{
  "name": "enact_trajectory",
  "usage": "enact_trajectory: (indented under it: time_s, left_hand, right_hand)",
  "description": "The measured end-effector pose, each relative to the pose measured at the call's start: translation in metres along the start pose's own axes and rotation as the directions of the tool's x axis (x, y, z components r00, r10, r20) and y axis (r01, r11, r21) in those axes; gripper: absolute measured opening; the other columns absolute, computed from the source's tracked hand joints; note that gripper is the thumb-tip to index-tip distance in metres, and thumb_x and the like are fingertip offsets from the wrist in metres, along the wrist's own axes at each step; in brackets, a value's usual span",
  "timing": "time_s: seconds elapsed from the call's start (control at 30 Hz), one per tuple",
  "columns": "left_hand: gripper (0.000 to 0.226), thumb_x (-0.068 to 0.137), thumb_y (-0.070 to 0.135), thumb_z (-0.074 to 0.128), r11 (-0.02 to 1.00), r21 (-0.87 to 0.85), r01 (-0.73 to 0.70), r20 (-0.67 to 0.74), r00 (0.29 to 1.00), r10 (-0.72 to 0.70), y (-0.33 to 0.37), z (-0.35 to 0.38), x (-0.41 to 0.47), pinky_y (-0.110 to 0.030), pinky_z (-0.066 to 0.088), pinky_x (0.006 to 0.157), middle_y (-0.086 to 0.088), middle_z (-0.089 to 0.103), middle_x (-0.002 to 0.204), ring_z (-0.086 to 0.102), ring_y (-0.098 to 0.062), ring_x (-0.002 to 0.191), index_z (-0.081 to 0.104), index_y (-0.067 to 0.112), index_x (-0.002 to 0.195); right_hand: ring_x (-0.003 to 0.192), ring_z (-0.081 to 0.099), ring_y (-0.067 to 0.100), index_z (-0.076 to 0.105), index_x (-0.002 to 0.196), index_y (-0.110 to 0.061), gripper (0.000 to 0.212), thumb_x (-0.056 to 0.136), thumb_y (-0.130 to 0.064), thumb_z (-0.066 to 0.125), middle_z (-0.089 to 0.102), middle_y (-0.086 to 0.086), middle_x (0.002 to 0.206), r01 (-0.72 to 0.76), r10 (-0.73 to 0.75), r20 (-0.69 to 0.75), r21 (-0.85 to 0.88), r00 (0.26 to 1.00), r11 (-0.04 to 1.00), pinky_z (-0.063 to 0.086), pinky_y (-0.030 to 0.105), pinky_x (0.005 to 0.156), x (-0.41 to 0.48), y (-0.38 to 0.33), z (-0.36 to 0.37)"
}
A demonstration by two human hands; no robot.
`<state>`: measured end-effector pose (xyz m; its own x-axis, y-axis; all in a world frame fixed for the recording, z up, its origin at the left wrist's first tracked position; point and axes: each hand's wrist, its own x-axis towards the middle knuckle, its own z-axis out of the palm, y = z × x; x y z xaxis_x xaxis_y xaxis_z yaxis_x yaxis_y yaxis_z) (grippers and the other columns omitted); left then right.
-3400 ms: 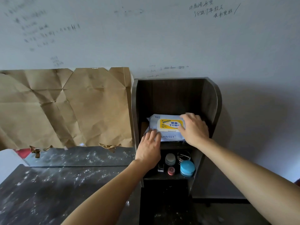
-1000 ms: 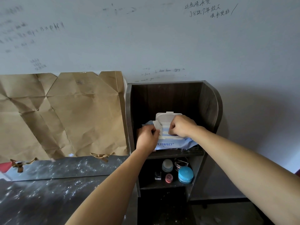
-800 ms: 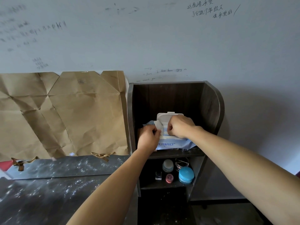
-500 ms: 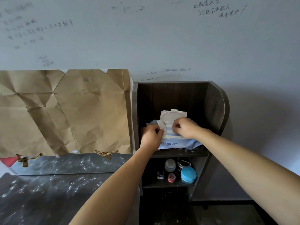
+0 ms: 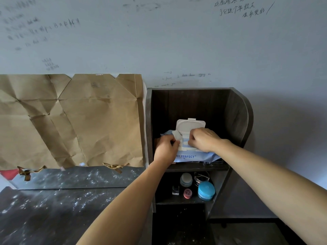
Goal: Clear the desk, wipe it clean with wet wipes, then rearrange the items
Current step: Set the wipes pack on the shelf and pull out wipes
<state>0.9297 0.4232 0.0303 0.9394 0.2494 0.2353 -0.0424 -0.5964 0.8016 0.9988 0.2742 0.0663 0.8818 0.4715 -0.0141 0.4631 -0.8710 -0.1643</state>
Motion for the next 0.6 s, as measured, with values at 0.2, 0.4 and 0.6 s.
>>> enact_trajectory:
  time_s: [0.2,0.4,0.6]
  left_hand:
    - [0.032,0.09,0.018,0.059,1.0,0.005,-0.007,0.0,1.0,0.007,-0.0012,0.0005,0.0003,-0.01,0.032,0.042,0.009,0.047,0.057,0.045,-0.004,0.051,0.046,0.022,0.061]
    - [0.031,0.09,0.018,0.059,1.0,0.007,-0.001,-0.001,1.0,0.001,-0.0009,0.0003,-0.0002,-0.009,0.033,0.043,0.009,0.047,0.056,0.044,-0.004,0.051,0.047,0.021,0.062]
    - [0.025,0.09,0.02,0.059,1.0,0.013,0.023,0.003,1.0,-0.023,-0.0008,-0.0001,0.0,-0.011,0.028,0.04,0.006,0.048,0.057,0.044,-0.004,0.05,0.051,0.015,0.068]
  right_hand:
    - [0.073,0.058,0.015,0.064,0.074,-0.026,0.009,0.082,-0.023,0.061,0.063,-0.005,0.08,0.075,-0.077,-0.055,-0.041,0.995,0.996,0.045,0.028,0.059,-0.003,0.0005,-0.0038]
    - [0.076,0.058,0.022,0.058,0.083,-0.017,0.013,0.084,-0.029,0.055,0.061,0.003,0.086,0.017,-0.017,-0.02,0.012,1.0,1.0,0.05,0.038,0.067,-0.0027,0.0018,0.0026]
    - [0.064,0.055,0.021,0.06,0.074,-0.006,0.023,0.083,-0.026,0.055,0.06,0.01,0.071,-0.092,0.09,0.018,0.269,0.996,0.959,0.042,0.033,0.057,0.0008,0.004,-0.0015]
